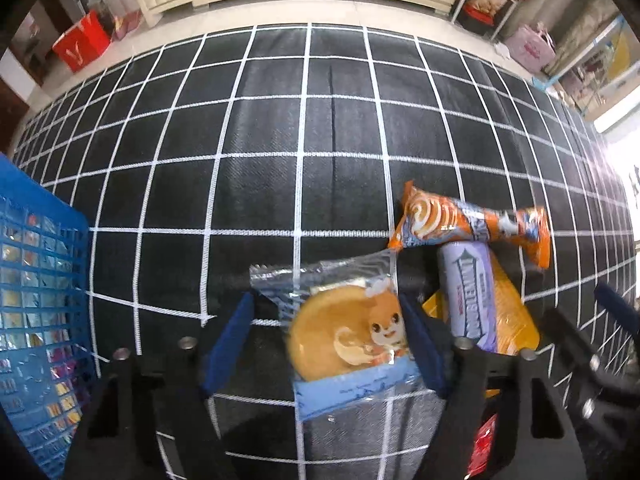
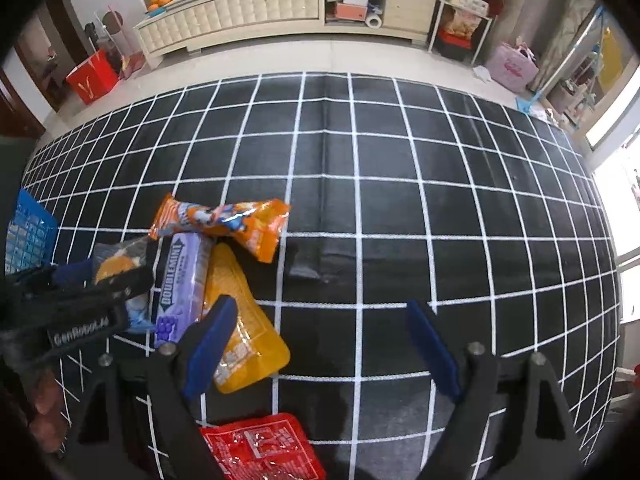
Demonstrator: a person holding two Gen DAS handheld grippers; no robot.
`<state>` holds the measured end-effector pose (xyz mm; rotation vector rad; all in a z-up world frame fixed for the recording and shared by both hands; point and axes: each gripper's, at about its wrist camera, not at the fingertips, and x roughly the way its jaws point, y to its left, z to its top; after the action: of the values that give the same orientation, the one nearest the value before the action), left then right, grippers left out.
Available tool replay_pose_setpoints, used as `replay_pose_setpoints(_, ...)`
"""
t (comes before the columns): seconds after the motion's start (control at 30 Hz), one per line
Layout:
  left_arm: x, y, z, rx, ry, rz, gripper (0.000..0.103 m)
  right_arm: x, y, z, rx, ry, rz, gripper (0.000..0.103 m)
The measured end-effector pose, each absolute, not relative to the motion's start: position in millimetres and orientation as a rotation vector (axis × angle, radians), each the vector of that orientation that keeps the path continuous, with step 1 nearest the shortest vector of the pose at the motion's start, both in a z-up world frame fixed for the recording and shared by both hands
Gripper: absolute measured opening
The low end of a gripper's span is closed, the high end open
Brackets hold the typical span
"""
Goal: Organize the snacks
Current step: 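Grasp the cartoon cake pouch with the left tool while the right tool grasps the purple Doublemint gum box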
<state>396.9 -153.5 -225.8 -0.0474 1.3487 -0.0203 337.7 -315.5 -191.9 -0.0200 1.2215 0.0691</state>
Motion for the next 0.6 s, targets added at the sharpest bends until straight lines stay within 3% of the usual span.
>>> replay_pose_setpoints(0.07,393,-155,-225,-0.03,1.35,-0.036,0.054,341,-316,-193,-0.011,1.225,0.066,0.089)
replay_pose_setpoints(0.13,390,-155,-224,-0.029,1.351,-0.051,0.052,341,-312,-194,-0.012,1.222,0.067,0.089)
replay_pose_setpoints(0.6,328,-128,-182,0.101,1.114,-0.075,0.051,339,-260,-194,-0.056,1.168,0.191,0.088)
